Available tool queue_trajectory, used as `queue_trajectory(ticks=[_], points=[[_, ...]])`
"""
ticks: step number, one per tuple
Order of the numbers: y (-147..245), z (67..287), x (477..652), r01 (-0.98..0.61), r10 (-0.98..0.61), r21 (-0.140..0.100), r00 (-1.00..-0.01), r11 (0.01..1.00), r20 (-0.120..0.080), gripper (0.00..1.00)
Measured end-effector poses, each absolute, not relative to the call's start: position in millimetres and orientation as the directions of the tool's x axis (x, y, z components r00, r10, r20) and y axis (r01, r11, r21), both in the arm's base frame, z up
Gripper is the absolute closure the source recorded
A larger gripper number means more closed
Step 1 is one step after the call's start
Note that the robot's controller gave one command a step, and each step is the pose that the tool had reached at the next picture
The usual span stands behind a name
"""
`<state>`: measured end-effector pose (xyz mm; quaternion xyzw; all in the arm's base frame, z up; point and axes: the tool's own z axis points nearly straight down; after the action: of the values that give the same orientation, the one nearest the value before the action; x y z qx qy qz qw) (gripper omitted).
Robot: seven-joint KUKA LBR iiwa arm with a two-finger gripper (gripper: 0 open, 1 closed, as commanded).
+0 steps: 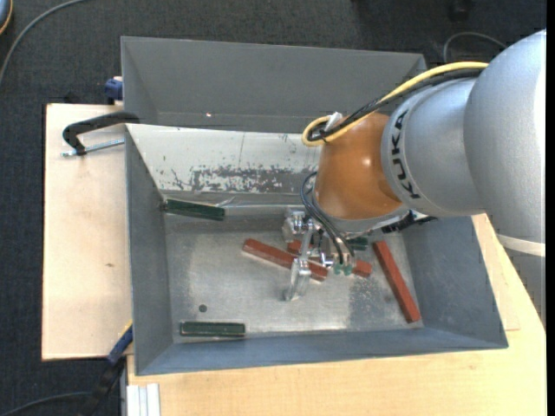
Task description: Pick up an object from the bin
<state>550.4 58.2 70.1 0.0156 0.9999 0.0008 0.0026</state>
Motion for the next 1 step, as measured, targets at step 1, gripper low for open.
queue_trajectory(ticks=[1], points=[[58.5,71.3,551.7,0.031,0.031,0.001,-0.999,1.000,-0.005,0.00]])
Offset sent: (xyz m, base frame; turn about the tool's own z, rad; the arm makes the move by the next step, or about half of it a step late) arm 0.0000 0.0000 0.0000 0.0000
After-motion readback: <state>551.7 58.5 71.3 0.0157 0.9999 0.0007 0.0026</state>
